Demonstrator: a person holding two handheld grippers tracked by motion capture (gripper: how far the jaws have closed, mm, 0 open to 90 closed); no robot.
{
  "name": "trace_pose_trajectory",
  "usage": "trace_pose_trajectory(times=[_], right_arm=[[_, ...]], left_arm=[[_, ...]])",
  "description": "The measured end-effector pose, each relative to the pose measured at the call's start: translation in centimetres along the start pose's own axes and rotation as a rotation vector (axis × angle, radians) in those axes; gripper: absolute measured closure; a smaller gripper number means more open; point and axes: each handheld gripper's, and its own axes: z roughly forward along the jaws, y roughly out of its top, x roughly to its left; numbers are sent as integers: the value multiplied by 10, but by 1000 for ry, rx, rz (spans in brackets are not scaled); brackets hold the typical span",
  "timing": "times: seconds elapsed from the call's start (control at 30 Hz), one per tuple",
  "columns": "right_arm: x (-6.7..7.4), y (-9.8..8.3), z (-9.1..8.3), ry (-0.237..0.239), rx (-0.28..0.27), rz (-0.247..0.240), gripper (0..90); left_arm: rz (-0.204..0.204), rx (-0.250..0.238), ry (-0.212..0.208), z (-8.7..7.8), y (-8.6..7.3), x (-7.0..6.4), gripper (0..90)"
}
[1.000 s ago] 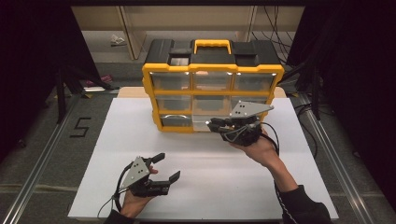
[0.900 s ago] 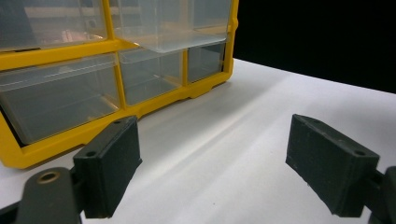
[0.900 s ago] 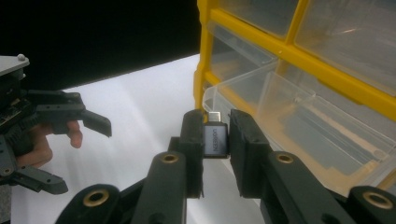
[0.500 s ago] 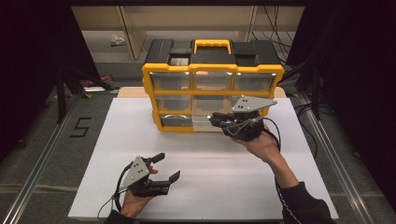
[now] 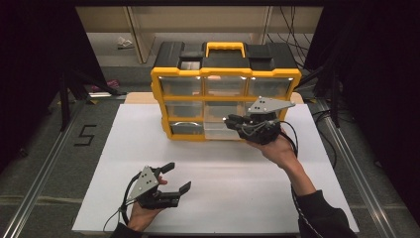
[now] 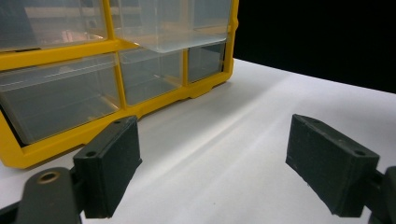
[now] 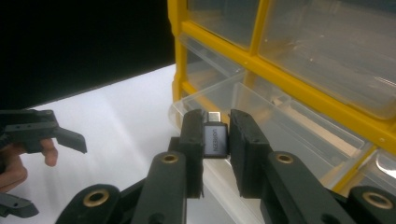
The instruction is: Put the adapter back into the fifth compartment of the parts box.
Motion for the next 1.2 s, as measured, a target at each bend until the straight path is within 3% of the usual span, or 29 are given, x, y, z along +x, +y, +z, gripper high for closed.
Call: trace_pose_trajectory(times=[0.33, 1.2], right_arm=[[-11, -3, 2, -24, -4, 35, 764], [-22, 1, 15, -54, 37, 58, 763]], left_arm=[[2, 2, 0, 0, 0, 0, 171], [1, 3, 1, 0, 0, 0, 172]])
